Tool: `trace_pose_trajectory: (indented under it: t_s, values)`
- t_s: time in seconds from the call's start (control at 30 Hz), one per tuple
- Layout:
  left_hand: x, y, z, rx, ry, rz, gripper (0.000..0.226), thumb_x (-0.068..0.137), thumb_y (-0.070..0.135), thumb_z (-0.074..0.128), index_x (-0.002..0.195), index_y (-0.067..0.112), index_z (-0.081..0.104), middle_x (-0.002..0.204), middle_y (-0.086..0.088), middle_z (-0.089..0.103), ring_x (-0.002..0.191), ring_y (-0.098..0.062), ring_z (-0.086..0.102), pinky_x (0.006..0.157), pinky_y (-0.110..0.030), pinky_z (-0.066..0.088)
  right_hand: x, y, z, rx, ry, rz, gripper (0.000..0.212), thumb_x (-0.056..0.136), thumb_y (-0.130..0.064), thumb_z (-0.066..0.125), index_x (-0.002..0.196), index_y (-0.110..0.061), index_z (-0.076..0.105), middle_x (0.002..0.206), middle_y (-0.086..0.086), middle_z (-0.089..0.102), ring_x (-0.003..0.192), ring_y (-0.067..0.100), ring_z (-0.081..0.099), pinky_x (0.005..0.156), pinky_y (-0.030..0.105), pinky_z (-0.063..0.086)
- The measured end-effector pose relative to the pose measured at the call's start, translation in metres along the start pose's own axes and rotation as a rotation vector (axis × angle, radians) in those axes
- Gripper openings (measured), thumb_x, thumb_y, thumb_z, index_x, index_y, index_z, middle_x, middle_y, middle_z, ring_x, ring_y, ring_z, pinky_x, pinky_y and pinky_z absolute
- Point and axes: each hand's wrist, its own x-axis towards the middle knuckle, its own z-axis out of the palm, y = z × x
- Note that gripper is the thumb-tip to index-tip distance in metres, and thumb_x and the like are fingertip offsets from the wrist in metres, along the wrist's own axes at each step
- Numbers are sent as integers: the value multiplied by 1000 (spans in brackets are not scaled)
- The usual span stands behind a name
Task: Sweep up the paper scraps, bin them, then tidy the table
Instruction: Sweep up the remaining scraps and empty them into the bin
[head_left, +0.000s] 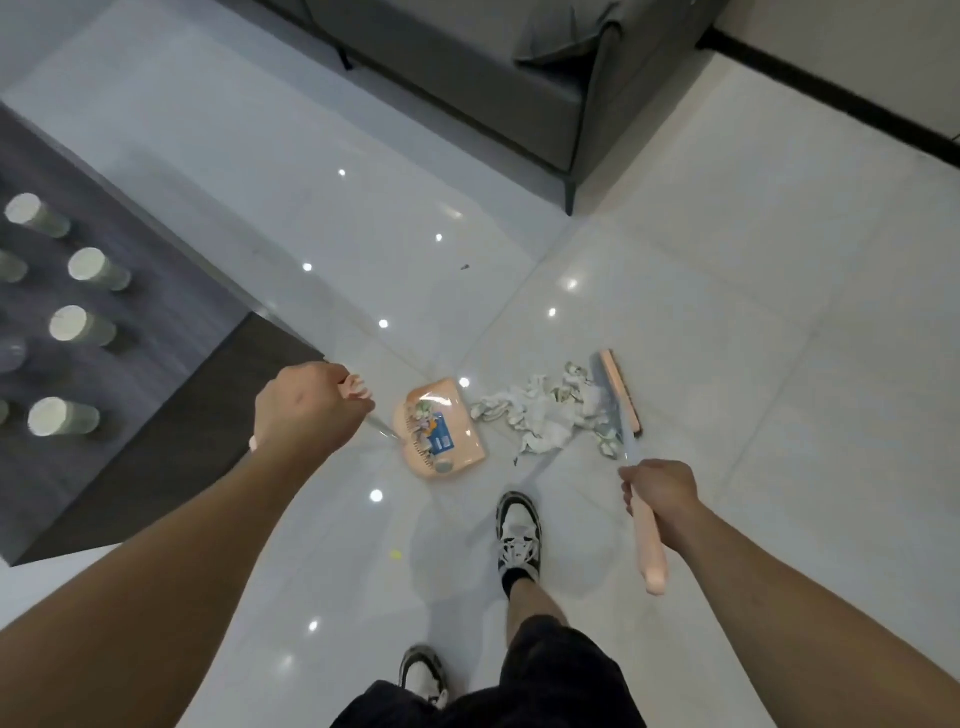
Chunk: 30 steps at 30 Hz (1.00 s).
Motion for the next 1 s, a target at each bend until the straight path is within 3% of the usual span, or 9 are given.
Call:
trace_pose_trajectory:
  t_s: [0.1, 0.2, 0.37, 0.53, 0.73, 0.8, 0.87, 0.93, 1.0]
  values:
    - [17, 4, -2, -19, -20, -6, 26, 71, 48, 70, 81, 24, 69, 71, 8, 65, 69, -19, 61, 69, -36, 57, 4, -3, 19, -77, -106, 15, 14, 80, 6, 69, 80, -5, 60, 60, 16, 57, 43, 22, 51, 42, 27, 46]
    - [25, 6, -3, -20, -38, 5, 25, 72, 47, 71, 84, 25, 70, 73, 7, 66, 71, -19, 62, 71, -36, 57, -4, 4, 43, -173, -189, -5, 23, 83, 3, 66, 104, -6, 59, 79, 19, 60, 50, 25, 54, 45, 30, 48]
    - [26, 7, -1, -16, -43, -4, 27, 74, 45, 71, 89, 23, 70, 75, 7, 66, 71, -17, 63, 71, -36, 57, -27, 12, 82, -272, -313, -19, 4, 84, 0, 65, 87, 1, 67, 68, 15, 58, 50, 24, 55, 46, 28, 48]
    - [17, -10, 0, -26, -36, -3, 27, 74, 45, 72, 89, 22, 71, 78, 5, 67, 73, -19, 63, 72, -37, 57, -60, 14, 104, -236, -413, -14, 20, 82, 5, 63, 65, -4, 58, 56, 11, 51, 38, 18, 48, 40, 23, 41]
    - [-8, -37, -1, -44, 14, 57, 24, 75, 44, 69, 81, 22, 71, 72, 3, 65, 68, -20, 61, 66, -35, 55, -97, 26, 109, -212, -446, -5, 7, 81, 8, 62, 88, 7, 62, 61, 13, 47, 38, 18, 44, 40, 23, 39]
    - [-16, -48, 0, -59, 24, 77, 23, 76, 45, 68, 79, 22, 70, 73, 2, 64, 69, -21, 60, 66, -34, 54, -110, 35, 112, -271, -438, -20, 29, 81, 6, 64, 105, 21, 61, 68, 16, 50, 40, 19, 46, 40, 23, 40]
    - [-24, -59, -1, -76, 19, 82, 23, 76, 45, 69, 78, 23, 70, 73, 2, 64, 68, -21, 60, 66, -35, 55, -122, 46, 116, -316, -431, -42, 43, 81, 3, 67, 119, 18, 56, 73, 18, 53, 40, 18, 48, 39, 22, 39]
    - [-32, -70, -3, -64, 23, 75, 22, 75, 44, 68, 76, 22, 69, 70, 2, 63, 66, -21, 60, 65, -34, 54, -134, 57, 119, -326, -411, -62, 44, 80, 3, 68, 120, 17, 55, 72, 19, 55, 40, 19, 47, 38, 21, 37]
    - [-41, -81, -5, -51, 39, 73, 21, 74, 42, 68, 72, 21, 68, 65, 3, 60, 62, -21, 58, 61, -32, 52, -147, 62, 118, -329, -377, -72, 27, 78, 3, 69, 103, 13, 67, 66, 18, 57, 41, 21, 47, 40, 23, 36]
